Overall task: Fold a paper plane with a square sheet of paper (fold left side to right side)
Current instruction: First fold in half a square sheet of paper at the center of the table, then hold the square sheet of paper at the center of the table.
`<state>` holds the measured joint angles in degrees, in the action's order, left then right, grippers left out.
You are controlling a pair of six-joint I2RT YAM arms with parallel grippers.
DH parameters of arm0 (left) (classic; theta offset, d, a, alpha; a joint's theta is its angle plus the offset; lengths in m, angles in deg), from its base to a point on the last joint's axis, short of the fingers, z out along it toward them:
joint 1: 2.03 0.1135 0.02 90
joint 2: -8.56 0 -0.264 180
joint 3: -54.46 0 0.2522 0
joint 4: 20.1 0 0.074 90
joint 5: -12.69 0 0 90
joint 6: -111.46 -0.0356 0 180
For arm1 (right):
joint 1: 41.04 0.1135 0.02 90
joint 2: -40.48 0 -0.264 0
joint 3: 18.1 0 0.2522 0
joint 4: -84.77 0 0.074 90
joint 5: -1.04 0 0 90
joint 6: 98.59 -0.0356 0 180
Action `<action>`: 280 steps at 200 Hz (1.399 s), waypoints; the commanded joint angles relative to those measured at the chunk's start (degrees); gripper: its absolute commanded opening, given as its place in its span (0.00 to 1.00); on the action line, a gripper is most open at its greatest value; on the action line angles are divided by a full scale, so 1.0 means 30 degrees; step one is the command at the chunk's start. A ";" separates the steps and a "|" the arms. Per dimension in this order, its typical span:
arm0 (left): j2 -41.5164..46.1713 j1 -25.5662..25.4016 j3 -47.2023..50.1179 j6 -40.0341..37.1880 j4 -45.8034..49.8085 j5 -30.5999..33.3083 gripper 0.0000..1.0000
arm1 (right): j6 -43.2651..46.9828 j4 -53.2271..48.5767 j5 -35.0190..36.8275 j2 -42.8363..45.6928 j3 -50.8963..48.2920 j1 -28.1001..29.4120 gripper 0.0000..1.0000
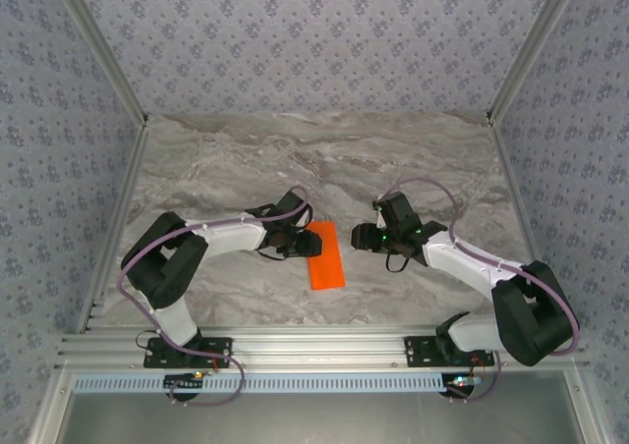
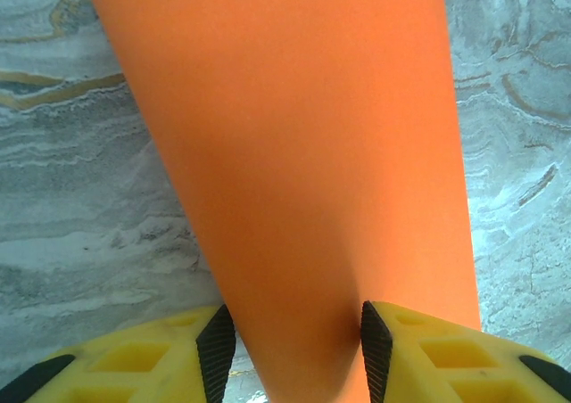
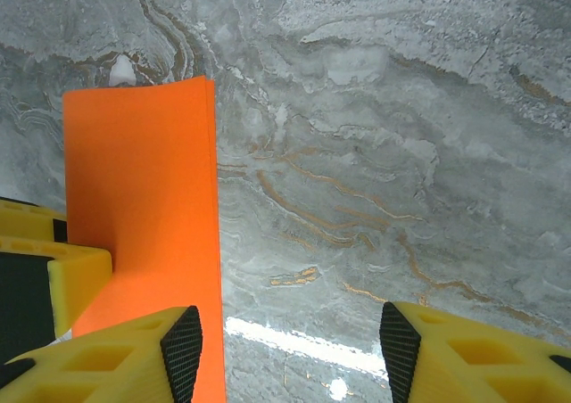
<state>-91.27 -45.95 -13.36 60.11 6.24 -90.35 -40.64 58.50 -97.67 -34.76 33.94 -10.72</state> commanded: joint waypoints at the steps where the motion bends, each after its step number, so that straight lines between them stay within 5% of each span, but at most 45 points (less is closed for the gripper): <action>1: -0.0942 -0.0274 -0.0128 -0.0616 0.0260 0.0123 0.46 | 0.0199 -0.0598 0.0346 0.0458 -0.0172 -0.0135 0.59; 170: -0.1059 -0.0282 -0.0165 -0.0652 0.0610 0.0578 0.47 | -0.0115 -0.0016 -0.0546 0.0282 -0.0208 0.0079 0.59; 198: -0.1059 -0.0297 -0.0154 -0.0624 0.0612 0.0624 0.47 | -0.0810 0.1743 -0.2325 -0.0374 -0.0477 0.0175 0.46; 237: -0.1095 -0.0273 -0.0172 -0.0534 0.0582 0.0618 0.47 | -0.2169 0.4660 -0.4554 -0.2462 -0.0427 0.0706 0.15; 280: -0.1088 -0.0272 -0.0129 -0.0521 0.0582 0.0635 0.47 | -0.2235 0.4706 -0.4746 -0.4542 0.0680 0.1740 0.06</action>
<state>-91.64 -46.08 -13.99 59.00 7.20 -90.09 -46.15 71.00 -109.91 -45.67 33.46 -7.00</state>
